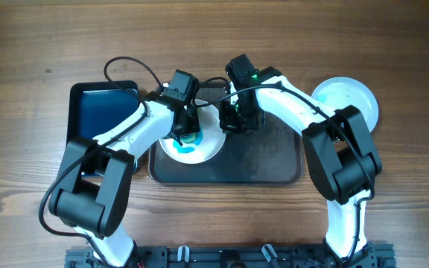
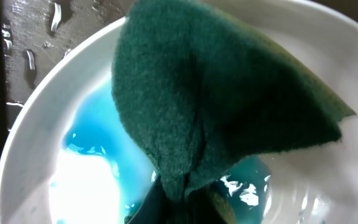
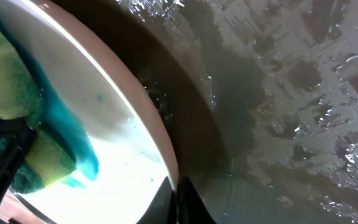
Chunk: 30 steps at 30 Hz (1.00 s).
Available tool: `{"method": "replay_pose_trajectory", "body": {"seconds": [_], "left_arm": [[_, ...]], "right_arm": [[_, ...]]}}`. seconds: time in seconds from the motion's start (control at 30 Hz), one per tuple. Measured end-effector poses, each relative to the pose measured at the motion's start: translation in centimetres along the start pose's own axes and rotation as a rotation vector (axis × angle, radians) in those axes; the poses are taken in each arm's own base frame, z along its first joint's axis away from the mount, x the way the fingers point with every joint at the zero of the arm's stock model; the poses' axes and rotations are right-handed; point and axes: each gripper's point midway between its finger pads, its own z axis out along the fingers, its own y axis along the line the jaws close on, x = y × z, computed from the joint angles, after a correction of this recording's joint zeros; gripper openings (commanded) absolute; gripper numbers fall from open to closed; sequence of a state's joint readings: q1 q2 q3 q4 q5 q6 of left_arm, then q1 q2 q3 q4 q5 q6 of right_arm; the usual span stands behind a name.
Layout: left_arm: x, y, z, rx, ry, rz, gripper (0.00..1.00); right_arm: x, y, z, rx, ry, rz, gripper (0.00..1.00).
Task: Clean dirty plates on tray and stack at the side
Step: 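Scrub the plate's blue mark with the sponge in the left gripper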
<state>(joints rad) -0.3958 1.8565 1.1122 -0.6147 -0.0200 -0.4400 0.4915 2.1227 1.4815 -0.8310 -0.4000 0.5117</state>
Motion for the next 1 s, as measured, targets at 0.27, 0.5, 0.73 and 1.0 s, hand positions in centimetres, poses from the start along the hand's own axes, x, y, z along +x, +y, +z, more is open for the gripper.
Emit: {"method": "replay_pose_trajectory", "body": {"seconds": [0.27,0.5,0.73,1.0], "left_arm": [[3.0,-5.0,-0.6,0.374,0.129,0.324,0.04],[0.2,0.4,-0.6,0.170,0.141,-0.015,0.04],[0.1,4.0,-0.7,-0.011,0.138,-0.204,0.04],[2.6,-7.3,-3.6,0.583,0.209,0.254,0.04]], "right_arm": [[0.0,-0.4,-0.1,0.006,0.003,-0.006,0.04],[-0.6,-0.3,-0.2,-0.003,-0.015,-0.008,0.04],[-0.7,-0.2,-0.2,-0.006,-0.020,-0.010,0.04],[-0.8,-0.5,-0.3,-0.006,-0.023,-0.004,0.04]]}}
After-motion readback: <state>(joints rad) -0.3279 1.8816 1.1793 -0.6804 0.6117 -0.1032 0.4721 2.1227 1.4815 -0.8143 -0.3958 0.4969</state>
